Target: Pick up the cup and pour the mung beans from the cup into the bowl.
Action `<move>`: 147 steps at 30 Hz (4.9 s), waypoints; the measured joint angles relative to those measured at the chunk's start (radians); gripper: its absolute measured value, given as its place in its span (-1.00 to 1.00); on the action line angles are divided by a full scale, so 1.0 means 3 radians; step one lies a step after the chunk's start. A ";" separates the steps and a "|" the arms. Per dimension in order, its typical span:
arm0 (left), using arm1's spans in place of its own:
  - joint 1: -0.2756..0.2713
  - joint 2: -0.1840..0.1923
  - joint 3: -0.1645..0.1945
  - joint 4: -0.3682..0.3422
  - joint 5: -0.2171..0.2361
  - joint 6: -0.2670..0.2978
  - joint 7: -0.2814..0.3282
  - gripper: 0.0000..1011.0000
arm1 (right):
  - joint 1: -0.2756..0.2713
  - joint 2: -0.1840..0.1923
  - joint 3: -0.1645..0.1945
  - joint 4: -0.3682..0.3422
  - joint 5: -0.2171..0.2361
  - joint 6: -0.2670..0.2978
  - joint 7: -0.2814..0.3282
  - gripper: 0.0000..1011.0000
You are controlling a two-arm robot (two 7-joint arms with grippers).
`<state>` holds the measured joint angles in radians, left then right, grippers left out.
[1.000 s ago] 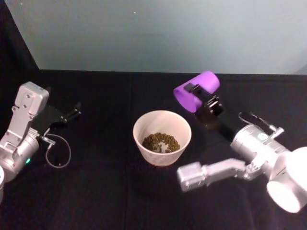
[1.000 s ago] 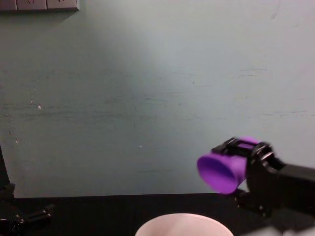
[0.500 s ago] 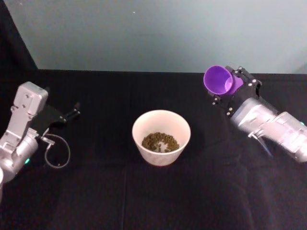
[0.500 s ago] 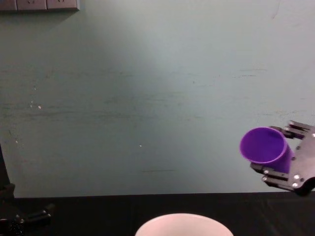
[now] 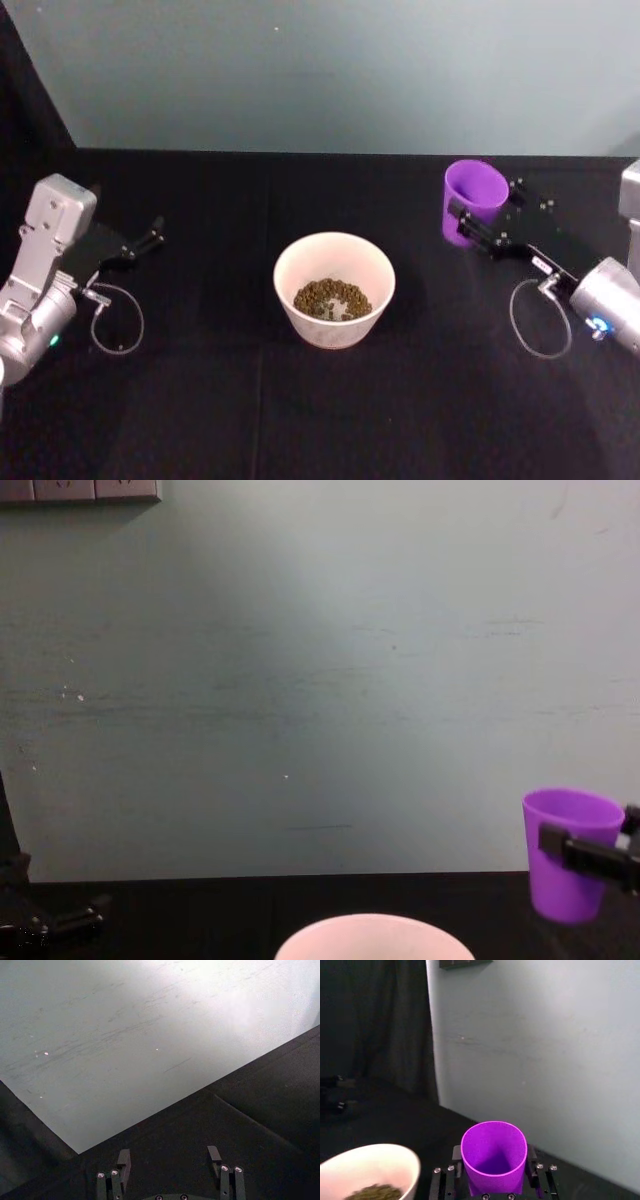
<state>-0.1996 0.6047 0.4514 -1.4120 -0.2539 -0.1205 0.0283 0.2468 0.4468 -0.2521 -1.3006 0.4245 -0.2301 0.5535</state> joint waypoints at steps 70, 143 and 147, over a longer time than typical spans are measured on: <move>0.0000 0.0000 0.0000 0.0000 0.0000 0.0000 0.0000 0.98 | 0.0122 0.0059 -0.0375 0.0458 0.0132 0.0071 0.0466 0.98; 0.0000 0.0000 0.0000 0.0000 0.0000 0.0000 0.0000 0.98 | -0.0707 -0.0368 0.0580 -0.0702 -0.0683 -0.0118 -0.1451 0.98; 0.0000 0.0000 0.0000 0.0000 0.0000 0.0000 0.0000 0.98 | -0.0708 -0.0368 0.0579 -0.0704 -0.0682 -0.0118 -0.1454 0.98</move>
<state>-0.1995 0.6047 0.4514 -1.4120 -0.2539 -0.1205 0.0283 0.0344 0.3363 -0.0785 -1.5117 0.2199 -0.2656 0.1175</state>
